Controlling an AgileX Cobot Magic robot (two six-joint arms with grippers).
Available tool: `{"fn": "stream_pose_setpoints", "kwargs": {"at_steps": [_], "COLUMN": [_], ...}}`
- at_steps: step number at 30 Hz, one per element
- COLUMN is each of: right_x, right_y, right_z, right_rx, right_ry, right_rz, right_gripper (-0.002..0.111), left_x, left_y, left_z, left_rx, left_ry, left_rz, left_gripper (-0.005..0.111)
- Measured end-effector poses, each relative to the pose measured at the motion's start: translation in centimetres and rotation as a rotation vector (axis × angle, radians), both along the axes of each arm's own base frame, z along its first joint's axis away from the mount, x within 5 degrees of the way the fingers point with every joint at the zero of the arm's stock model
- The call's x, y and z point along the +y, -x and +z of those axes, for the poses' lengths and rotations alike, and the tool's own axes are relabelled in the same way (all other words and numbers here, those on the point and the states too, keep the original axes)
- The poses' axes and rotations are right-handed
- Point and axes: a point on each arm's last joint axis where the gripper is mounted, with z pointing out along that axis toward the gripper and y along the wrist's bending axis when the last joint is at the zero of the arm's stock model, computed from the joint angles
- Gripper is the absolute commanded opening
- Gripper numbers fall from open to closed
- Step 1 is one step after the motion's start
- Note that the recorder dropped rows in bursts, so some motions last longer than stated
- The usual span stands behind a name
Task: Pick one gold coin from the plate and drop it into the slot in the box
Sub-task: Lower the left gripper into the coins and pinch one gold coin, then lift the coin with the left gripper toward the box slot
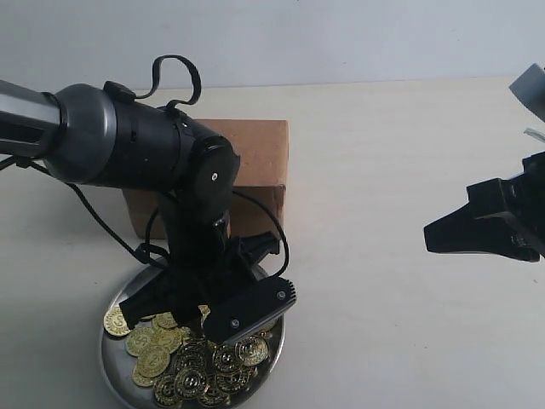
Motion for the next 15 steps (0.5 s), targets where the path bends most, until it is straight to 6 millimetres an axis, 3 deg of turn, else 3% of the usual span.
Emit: {"fn": "stream_pose_setpoints", "kwargs": {"at_steps": [8, 15], "right_x": [0.0, 0.4], "right_y": [0.0, 0.1], "right_z": [0.0, 0.4], "right_rx": [0.001, -0.018], "right_ry": [-0.003, -0.052], "right_rz": [0.000, 0.036], "right_gripper": [0.000, 0.000], "left_x": [0.1, 0.3], "left_y": [-0.3, -0.6], "left_z": [0.2, 3.3], "left_rx": [-0.036, -0.135], "left_ry": [-0.008, 0.044], "left_rz": [0.052, 0.168], "left_gripper": [0.036, 0.036]}}
